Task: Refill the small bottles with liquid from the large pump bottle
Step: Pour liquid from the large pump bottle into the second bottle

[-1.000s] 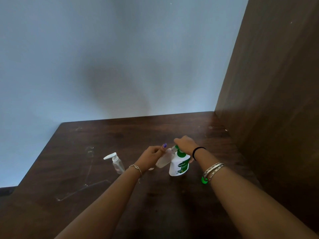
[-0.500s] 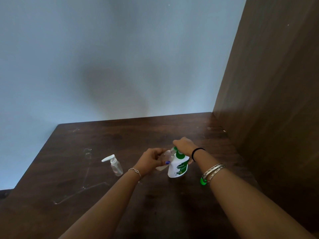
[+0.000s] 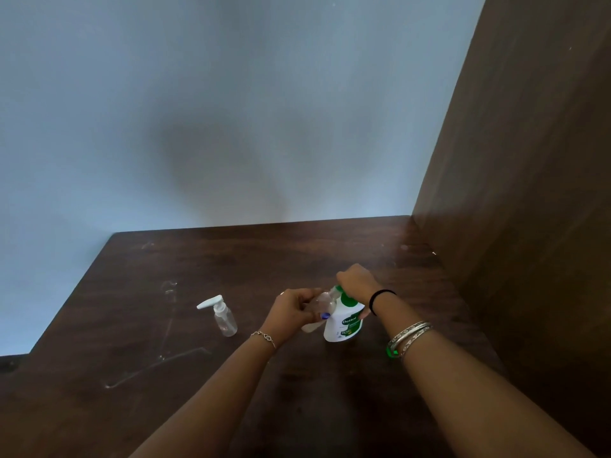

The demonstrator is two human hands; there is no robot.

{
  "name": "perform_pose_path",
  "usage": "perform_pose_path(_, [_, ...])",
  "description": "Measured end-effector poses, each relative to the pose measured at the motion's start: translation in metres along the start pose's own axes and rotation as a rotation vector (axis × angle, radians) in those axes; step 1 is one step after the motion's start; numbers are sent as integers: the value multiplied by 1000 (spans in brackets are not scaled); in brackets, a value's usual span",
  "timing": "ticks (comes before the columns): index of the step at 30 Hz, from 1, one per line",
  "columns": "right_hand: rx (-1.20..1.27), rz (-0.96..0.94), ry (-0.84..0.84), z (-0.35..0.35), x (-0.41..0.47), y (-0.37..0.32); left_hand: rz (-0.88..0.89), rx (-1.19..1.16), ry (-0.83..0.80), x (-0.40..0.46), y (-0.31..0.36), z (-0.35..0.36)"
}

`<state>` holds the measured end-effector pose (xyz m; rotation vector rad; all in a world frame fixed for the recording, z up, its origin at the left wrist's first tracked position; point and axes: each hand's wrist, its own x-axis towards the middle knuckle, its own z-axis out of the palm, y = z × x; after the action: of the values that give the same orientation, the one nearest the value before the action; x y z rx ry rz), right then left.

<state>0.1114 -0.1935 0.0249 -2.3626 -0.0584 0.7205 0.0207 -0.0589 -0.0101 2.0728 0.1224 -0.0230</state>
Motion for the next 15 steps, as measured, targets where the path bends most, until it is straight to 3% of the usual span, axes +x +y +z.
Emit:
perform_pose_path(6, [140, 57, -159, -11, -10, -5, -10, 2, 5, 4, 4, 0])
perform_pose_path(12, [20, -20, 15, -1, -7, -5, -22, 76, 13, 3, 6, -5])
perform_pose_path(15, [2, -25, 5, -2, -10, -5, -14, 90, 19, 1, 8, -5])
